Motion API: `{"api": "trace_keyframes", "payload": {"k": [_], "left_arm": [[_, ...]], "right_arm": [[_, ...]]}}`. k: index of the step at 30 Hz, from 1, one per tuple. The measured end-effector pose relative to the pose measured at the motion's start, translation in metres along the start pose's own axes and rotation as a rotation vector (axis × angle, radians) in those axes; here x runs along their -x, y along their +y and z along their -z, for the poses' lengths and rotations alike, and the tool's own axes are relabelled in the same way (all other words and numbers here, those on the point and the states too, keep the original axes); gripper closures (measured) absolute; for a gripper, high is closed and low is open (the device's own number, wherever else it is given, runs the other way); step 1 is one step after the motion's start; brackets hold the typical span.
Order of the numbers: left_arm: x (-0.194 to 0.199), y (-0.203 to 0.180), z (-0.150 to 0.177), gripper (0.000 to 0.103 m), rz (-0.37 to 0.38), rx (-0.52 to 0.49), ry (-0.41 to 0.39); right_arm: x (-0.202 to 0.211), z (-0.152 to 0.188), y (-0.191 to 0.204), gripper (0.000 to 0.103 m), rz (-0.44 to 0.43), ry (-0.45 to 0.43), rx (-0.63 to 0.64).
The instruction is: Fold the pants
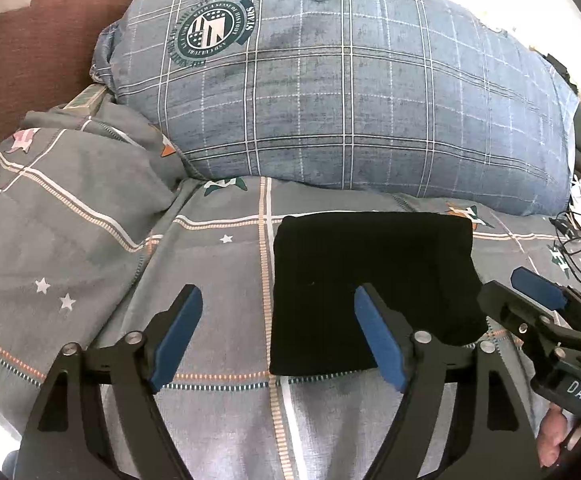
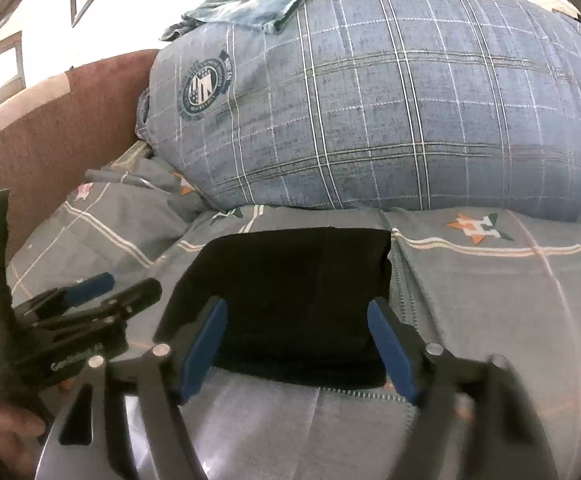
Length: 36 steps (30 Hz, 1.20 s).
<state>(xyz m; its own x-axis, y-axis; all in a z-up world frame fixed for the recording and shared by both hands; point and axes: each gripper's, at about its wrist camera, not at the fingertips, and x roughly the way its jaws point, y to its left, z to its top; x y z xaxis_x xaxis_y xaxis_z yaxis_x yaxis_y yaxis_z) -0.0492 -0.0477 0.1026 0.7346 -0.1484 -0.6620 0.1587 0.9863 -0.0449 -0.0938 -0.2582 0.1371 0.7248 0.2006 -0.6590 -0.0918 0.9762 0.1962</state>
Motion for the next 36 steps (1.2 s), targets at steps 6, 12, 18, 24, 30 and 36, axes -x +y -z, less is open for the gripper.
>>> {"api": "trace_keyframes", "payload": {"k": [6,12,18,24,30,36], "left_arm": [[-0.006,0.002,0.004,0.024,-0.016,0.011,-0.005],[-0.011,0.0,0.008,0.024,-0.04,-0.011,-0.038],[-0.02,0.005,0.011,0.024,-0.087,-0.041,-0.037],[-0.017,0.01,0.008,0.023,-0.092,-0.021,-0.042],[-0.018,0.005,0.009,0.019,-0.094,-0.053,-0.037],[-0.012,0.007,0.009,0.019,-0.052,-0.014,-0.056]], "right_arm": [[-0.009,0.006,-0.003,0.022,0.03,0.029,-0.004],[-0.014,0.008,-0.003,0.021,0.05,0.049,-0.008],[-0.014,0.006,-0.001,0.021,0.059,0.057,-0.015],[-0.013,0.002,0.002,0.02,0.048,0.049,-0.029],[-0.013,0.002,0.005,0.02,0.05,0.046,-0.015],[-0.01,0.004,0.002,0.02,0.061,0.039,-0.019]]}}
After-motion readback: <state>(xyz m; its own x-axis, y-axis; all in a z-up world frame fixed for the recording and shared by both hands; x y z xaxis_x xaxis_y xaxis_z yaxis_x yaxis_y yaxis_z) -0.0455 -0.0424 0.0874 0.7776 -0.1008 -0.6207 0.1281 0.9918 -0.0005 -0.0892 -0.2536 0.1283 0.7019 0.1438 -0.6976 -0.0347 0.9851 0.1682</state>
